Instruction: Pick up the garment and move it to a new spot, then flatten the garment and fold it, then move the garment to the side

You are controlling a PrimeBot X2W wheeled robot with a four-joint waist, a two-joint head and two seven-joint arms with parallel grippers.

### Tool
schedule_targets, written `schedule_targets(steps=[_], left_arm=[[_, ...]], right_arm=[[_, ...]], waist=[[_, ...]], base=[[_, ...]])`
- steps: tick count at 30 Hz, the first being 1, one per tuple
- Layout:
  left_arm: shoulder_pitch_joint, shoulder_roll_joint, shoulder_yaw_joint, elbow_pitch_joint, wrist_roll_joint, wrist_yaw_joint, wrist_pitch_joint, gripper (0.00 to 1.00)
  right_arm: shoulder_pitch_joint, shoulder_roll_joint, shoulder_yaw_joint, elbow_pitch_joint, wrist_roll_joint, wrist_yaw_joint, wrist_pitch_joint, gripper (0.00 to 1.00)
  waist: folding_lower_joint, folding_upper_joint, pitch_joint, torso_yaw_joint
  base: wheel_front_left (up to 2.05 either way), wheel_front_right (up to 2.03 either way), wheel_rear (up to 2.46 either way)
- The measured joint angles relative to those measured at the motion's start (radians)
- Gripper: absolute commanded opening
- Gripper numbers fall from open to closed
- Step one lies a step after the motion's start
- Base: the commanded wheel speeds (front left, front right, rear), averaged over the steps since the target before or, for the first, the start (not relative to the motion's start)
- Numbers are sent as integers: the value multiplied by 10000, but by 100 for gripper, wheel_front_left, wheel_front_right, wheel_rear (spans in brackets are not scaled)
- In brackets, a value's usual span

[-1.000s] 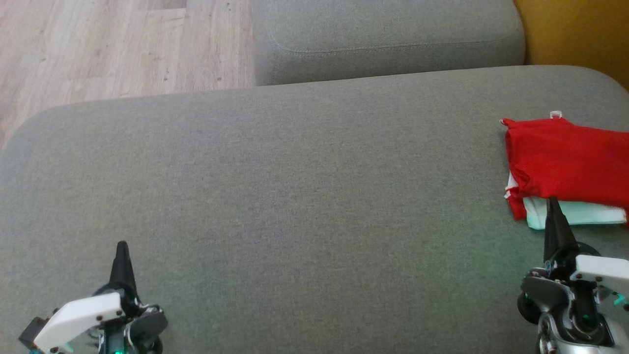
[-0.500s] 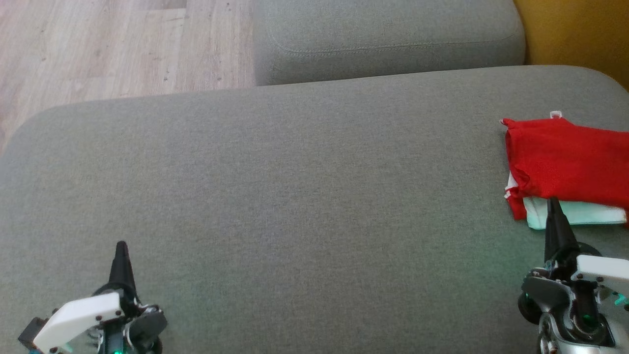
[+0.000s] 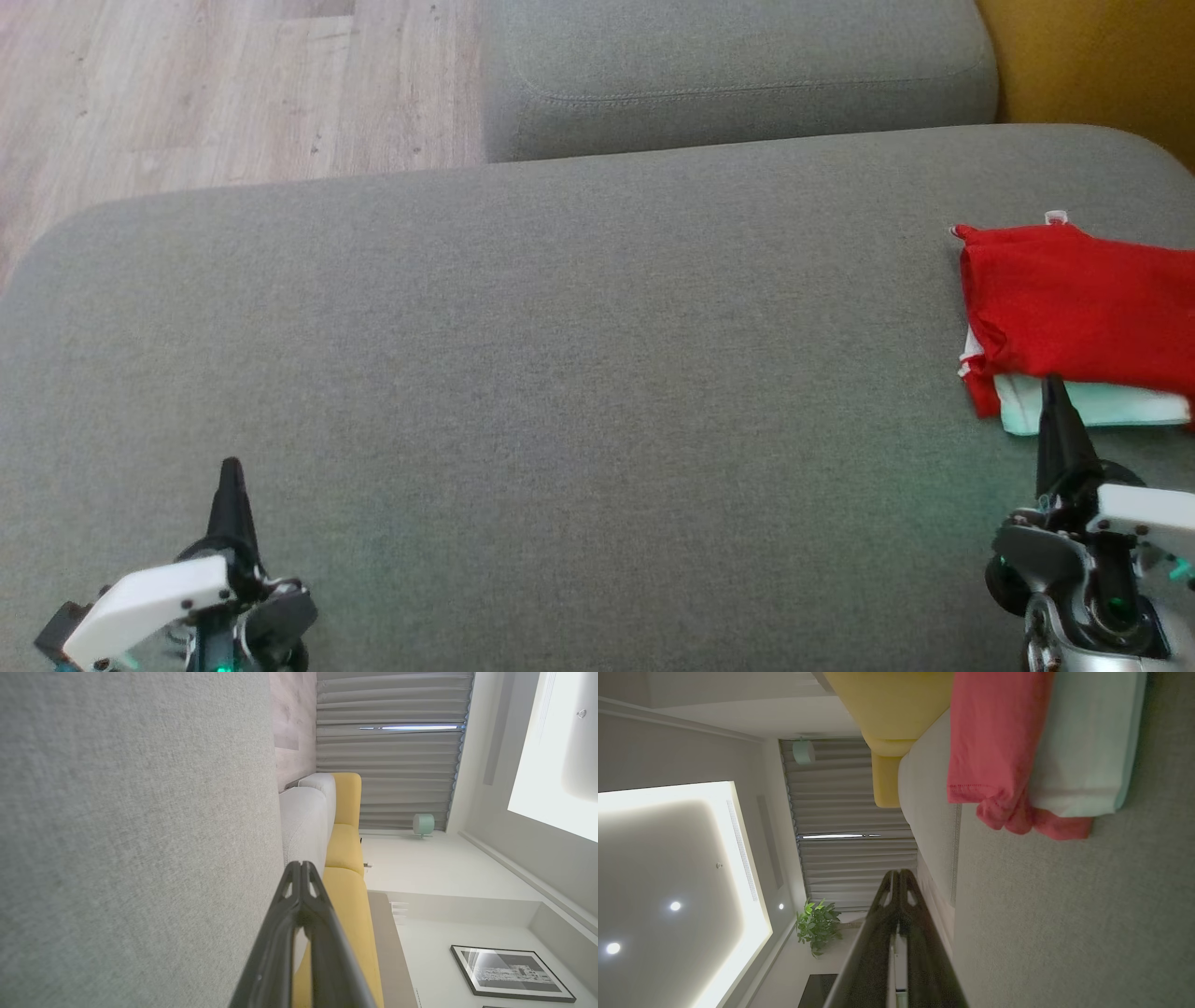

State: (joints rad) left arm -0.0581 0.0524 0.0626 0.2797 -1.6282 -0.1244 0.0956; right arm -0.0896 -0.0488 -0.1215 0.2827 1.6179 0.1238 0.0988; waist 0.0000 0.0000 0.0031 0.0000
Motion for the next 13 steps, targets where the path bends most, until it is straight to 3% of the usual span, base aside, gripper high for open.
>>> schedule_targets(steps=[13], left_arm=[[0, -6, 19, 0, 0, 0, 2, 0]], right_arm=[[0, 2, -36, 0, 0, 0, 17, 0]], waist=[[0, 0, 0, 0]], base=[[0, 0, 0]])
